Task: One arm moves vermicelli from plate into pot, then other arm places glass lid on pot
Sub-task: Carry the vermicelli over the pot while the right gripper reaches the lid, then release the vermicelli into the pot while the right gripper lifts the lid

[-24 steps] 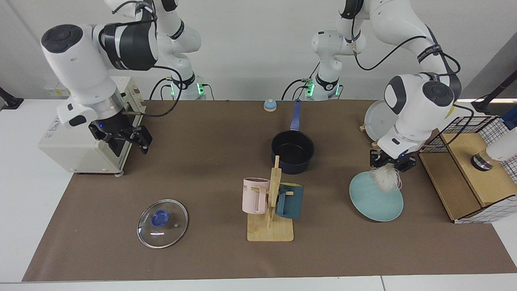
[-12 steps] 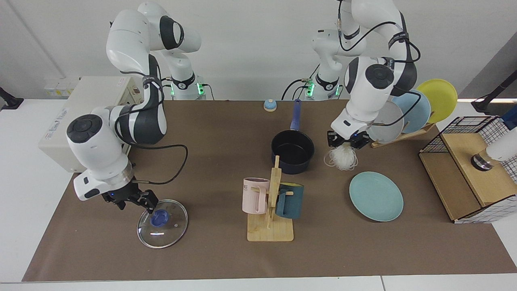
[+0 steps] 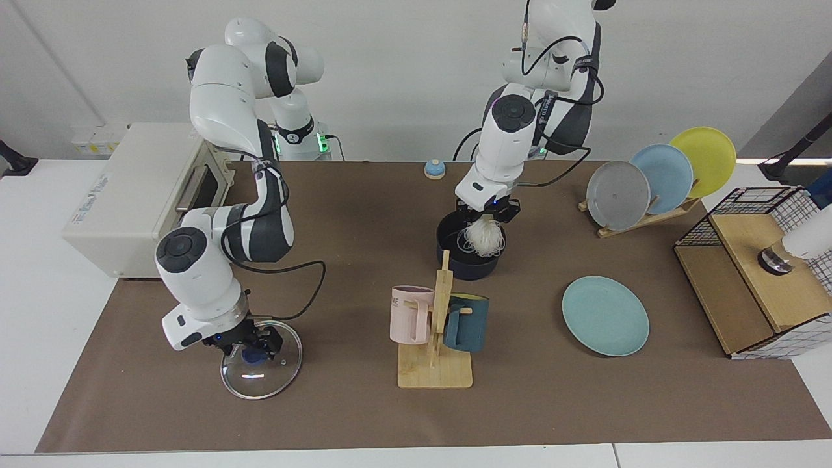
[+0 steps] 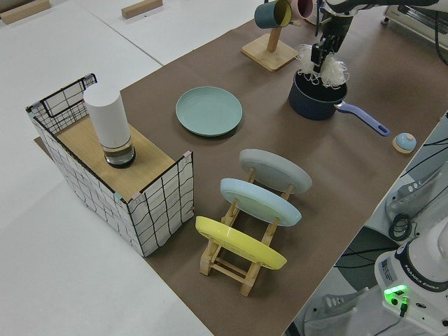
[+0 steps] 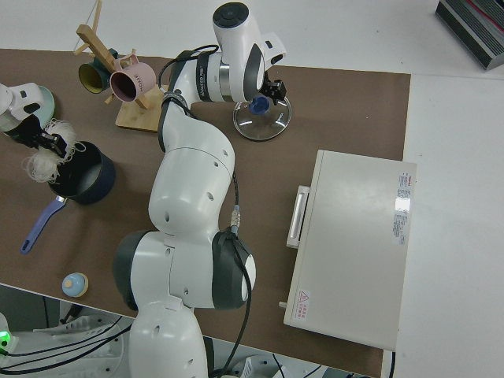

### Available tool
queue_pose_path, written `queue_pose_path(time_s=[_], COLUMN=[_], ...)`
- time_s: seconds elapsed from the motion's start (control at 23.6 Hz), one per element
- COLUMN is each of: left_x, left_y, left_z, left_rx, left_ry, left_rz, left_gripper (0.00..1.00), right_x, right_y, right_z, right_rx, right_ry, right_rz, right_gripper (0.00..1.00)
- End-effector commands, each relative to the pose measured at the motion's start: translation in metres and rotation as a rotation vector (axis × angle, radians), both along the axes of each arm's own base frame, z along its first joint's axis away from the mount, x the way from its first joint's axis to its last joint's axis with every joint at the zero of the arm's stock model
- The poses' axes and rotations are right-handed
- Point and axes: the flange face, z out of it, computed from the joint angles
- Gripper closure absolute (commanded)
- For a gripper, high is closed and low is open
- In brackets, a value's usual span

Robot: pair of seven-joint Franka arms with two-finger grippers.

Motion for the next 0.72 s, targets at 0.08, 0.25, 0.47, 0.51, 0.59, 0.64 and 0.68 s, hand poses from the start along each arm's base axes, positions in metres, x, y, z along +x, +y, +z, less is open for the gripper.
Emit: queue_pose_path(time_s=[0.08, 0.25, 0.47, 0.51, 0.59, 0.64, 0.68], left_x=[-0.019, -0.015, -0.016, -0.015, -0.013, -0.011, -0.012], left_y=[0.0, -0.001, -0.001, -0.001, -0.001, -0.001, -0.001], left_z=[-0.03, -0.058, -0.067, -0.068, -0.071, -0.07, -0.07], left_rx=[-0.005, -0.031, -0.033, -0.034, -0.036, -0.037, -0.034], left_ry=[-0.027, -0.054, -0.052, -0.054, -0.052, -0.053, -0.048], left_rz=[0.0, 0.002, 0.004, 0.002, 0.003, 0.006, 0.007], left_gripper=[1.0, 1.0, 1.0, 1.0, 0.79, 0.32, 0.02], right_x=[-0.007, -0.007, -0.01, -0.01, -0.011, -0.011, -0.011], right_y=[-0.001, -0.007, -0.002, -0.002, 0.0, 0.001, 0.001], right_z=[-0.028, -0.029, -0.028, -0.027, -0.026, -0.025, -0.021], right_rx=[0.006, 0.003, 0.005, 0.005, 0.006, 0.008, 0.008], right_ry=[-0.005, -0.005, 0.009, 0.01, 0.01, 0.009, 0.004], right_rz=[-0.01, -0.014, -0.008, -0.01, -0.01, -0.009, -0.011], right_gripper=[0.02, 0.04, 0.96, 1.0, 1.0, 1.0, 1.0])
